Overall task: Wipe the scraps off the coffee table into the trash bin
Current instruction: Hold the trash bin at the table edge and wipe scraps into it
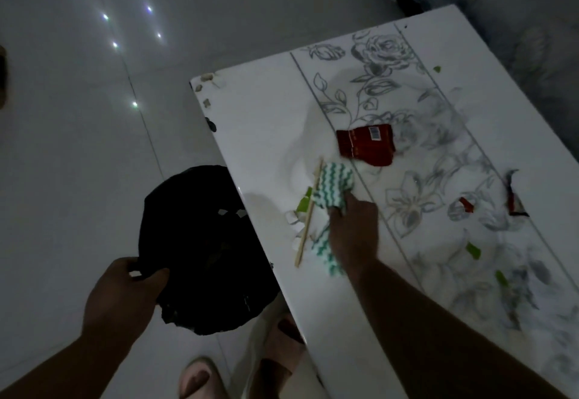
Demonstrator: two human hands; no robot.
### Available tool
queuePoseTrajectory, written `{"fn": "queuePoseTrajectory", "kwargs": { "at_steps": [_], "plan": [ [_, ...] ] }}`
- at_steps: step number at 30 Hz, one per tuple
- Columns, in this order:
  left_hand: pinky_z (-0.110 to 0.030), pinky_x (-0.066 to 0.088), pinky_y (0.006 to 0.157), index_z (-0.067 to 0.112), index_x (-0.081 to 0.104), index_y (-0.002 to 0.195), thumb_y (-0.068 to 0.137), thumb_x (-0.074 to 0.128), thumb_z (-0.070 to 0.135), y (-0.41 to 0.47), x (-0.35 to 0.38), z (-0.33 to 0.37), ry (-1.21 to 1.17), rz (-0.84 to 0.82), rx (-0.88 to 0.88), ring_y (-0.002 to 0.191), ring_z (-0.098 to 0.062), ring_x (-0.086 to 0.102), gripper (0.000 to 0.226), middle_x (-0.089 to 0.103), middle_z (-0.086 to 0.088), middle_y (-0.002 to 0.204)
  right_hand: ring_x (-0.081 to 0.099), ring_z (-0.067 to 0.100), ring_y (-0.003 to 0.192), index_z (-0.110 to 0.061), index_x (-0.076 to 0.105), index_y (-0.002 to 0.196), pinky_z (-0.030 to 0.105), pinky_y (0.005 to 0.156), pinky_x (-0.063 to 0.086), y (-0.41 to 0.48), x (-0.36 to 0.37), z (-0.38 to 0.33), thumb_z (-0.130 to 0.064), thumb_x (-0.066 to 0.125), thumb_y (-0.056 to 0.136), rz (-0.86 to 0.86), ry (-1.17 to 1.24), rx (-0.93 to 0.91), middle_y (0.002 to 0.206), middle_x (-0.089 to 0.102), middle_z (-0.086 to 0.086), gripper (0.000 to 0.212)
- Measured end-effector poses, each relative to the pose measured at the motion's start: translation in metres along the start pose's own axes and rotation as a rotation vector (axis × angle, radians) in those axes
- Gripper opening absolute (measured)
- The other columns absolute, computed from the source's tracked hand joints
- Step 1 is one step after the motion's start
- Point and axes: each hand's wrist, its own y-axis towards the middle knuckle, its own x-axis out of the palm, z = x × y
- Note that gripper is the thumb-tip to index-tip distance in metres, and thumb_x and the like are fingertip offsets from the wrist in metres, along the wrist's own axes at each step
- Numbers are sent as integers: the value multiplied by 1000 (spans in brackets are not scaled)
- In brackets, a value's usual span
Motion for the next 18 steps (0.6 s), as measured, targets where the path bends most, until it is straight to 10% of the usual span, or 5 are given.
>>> {"fn": "queuePoseTrajectory", "kwargs": {
  "at_steps": [18],
  "plan": [
    [-24, 41, 51, 16, 55, 108, 78, 68, 31, -5, -2, -8, -29, 32, -7, 67, -12, 64, 36, 62, 9, 74, 53, 27, 104, -11, 58, 126, 23, 91, 37, -66, 58, -80, -6, 53, 87, -91, 284, -257, 108, 59, 16, 40]
  ]
}}
